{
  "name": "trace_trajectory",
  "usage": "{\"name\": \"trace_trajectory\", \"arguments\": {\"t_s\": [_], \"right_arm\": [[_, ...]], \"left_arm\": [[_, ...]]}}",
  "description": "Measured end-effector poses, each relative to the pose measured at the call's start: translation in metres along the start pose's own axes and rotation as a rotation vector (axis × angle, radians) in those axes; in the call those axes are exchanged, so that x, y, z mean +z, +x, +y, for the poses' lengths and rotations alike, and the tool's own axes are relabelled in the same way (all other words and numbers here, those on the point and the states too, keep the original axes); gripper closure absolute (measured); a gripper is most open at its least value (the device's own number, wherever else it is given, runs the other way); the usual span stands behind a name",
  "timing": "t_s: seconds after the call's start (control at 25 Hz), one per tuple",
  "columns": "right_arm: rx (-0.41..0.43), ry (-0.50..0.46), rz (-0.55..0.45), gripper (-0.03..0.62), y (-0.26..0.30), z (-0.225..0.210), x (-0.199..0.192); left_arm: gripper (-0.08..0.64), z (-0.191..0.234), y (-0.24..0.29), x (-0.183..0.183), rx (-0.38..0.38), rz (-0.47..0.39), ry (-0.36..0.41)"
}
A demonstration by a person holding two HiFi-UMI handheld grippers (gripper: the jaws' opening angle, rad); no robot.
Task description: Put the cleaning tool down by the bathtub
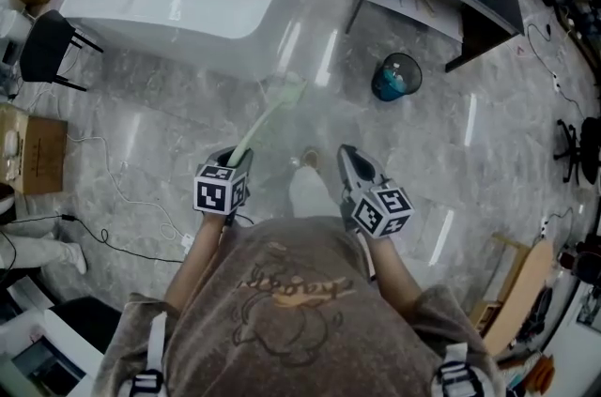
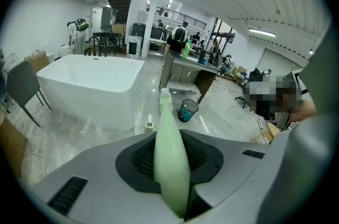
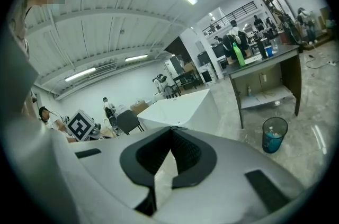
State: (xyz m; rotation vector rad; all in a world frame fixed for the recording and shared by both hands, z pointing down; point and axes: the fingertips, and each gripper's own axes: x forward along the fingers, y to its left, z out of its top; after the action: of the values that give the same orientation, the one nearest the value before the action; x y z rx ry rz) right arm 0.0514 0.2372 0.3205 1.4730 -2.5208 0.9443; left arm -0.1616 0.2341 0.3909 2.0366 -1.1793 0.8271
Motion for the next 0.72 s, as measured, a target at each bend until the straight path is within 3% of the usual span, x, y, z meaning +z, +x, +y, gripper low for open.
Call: {"name": "trace_trajectory", "arguments": {"t_s": [0.4,0.72], "right_arm": [[0.008,-0.011,0.025,0.594,0.057,-0.069,0.062],[0.037,-0.038,0.047,0.594,0.103,-0.103,0.099]], "left_arm": [[0.483,0.016,0.059,0.077,0.028,0.005,-0.012],[0.483,0.03,0.102,0.119,0.042,0.004,-0.04]]}}
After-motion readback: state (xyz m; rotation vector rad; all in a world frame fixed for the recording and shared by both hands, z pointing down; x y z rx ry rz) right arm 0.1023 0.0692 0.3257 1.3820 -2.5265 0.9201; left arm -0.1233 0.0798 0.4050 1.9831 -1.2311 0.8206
